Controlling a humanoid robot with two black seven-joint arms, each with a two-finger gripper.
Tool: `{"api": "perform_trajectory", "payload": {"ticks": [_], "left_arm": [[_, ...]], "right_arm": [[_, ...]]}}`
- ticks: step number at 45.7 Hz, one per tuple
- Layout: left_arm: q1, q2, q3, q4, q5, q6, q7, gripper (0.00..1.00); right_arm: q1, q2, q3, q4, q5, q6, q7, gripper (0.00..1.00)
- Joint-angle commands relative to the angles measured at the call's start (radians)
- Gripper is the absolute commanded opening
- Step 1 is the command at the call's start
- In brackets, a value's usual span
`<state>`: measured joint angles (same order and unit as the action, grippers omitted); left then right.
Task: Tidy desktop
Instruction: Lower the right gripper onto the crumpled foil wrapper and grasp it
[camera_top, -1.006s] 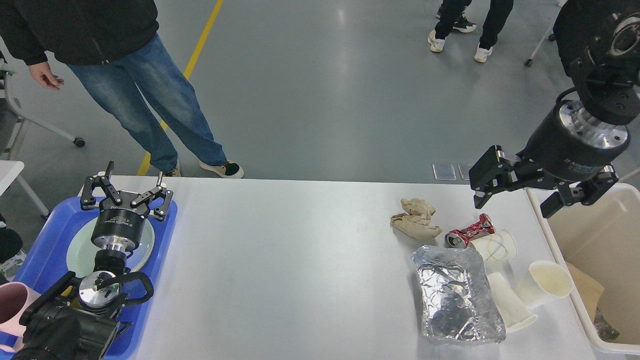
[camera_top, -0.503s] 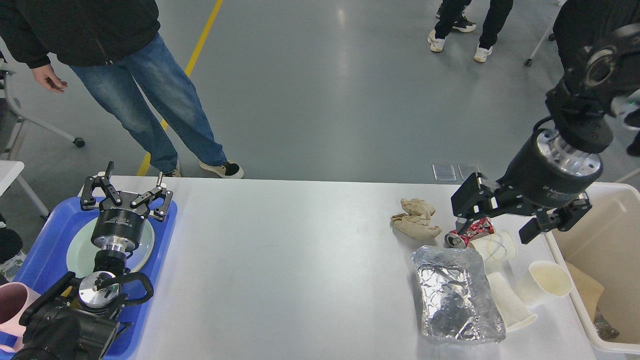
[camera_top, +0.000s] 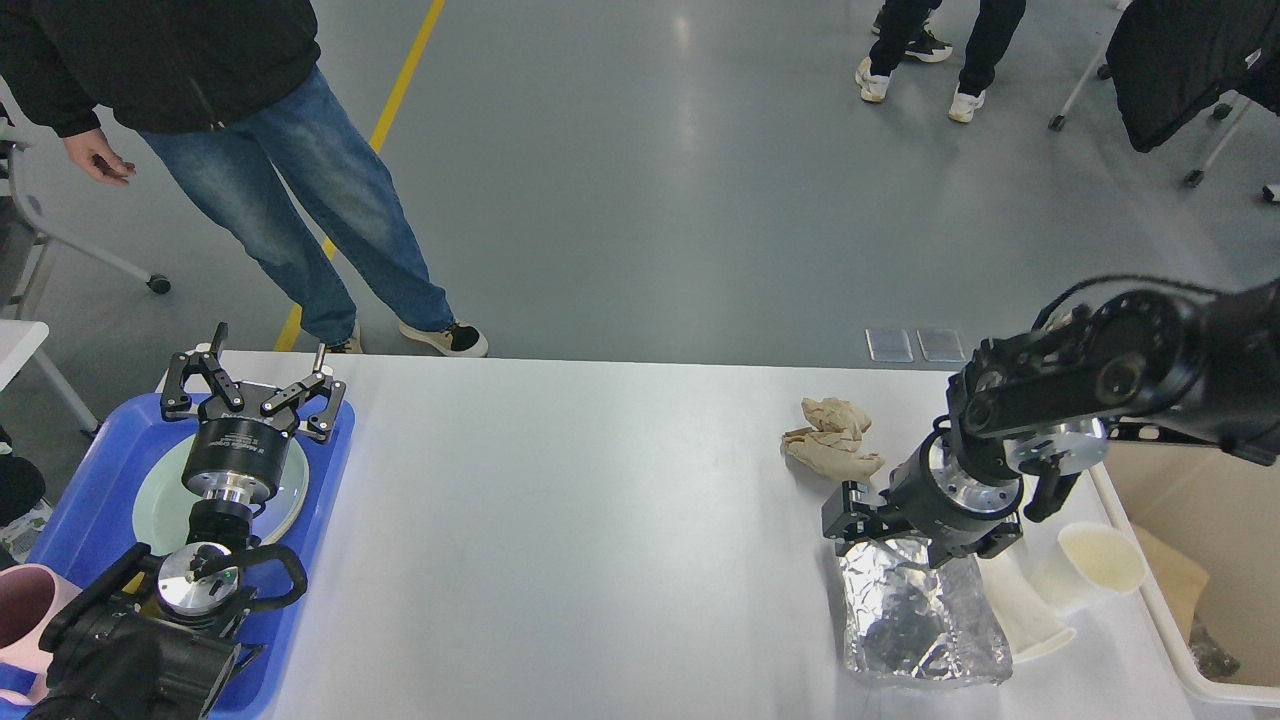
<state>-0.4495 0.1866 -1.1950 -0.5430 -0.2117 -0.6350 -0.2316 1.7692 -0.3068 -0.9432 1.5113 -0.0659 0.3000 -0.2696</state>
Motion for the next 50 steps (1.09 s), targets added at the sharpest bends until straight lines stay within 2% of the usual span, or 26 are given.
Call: {"api": "perform_trajectory", "payload": {"ticks": [1, 11, 16, 22, 27, 37, 42, 50], "left_arm": [[0.000, 0.001, 0.000, 0.000, 0.000, 0.000, 0.000, 0.96], [0.000, 0.001, 0.000, 0.001, 0.000, 0.000, 0.000, 0.96], [0.000, 0.001, 0.000, 0.001, 0.000, 0.000, 0.000, 0.96], [0.000, 0.001, 0.000, 0.000, 0.000, -0.002, 0.000, 0.96], [0.000, 0.001, 0.000, 0.000, 0.000, 0.000, 0.000, 0.96], [0.000, 0.001, 0.000, 0.000, 0.000, 0.000, 0.000, 0.96], [0.000, -0.001, 0.000, 0.000, 0.000, 0.000, 0.000, 0.96], [0.000, 0.001, 0.000, 0.000, 0.000, 0.000, 0.000, 0.96]], "right_arm": [[-0.120, 0.095, 0.009, -0.059, -0.002, -0.085, -0.005, 0.91], [-0.278, 0.195, 0.026, -0.203, -0.003, -0.196, -0.010, 0.91], [-0.349, 0.227, 0.026, -0.305, -0.003, -0.208, -0.008, 0.91], [-0.376, 0.284, 0.026, -0.359, -0.006, -0.209, -0.008, 0.90], [-0.399, 0.298, 0.027, -0.395, -0.023, -0.209, -0.008, 0.83], [-0.435, 0.291, 0.027, -0.399, -0.106, -0.211, -0.008, 0.53], [-0.448, 0.290, 0.029, -0.421, -0.114, -0.211, -0.008, 0.42], [-0.455, 0.288, 0.029, -0.421, -0.114, -0.211, -0.008, 0.14]]}}
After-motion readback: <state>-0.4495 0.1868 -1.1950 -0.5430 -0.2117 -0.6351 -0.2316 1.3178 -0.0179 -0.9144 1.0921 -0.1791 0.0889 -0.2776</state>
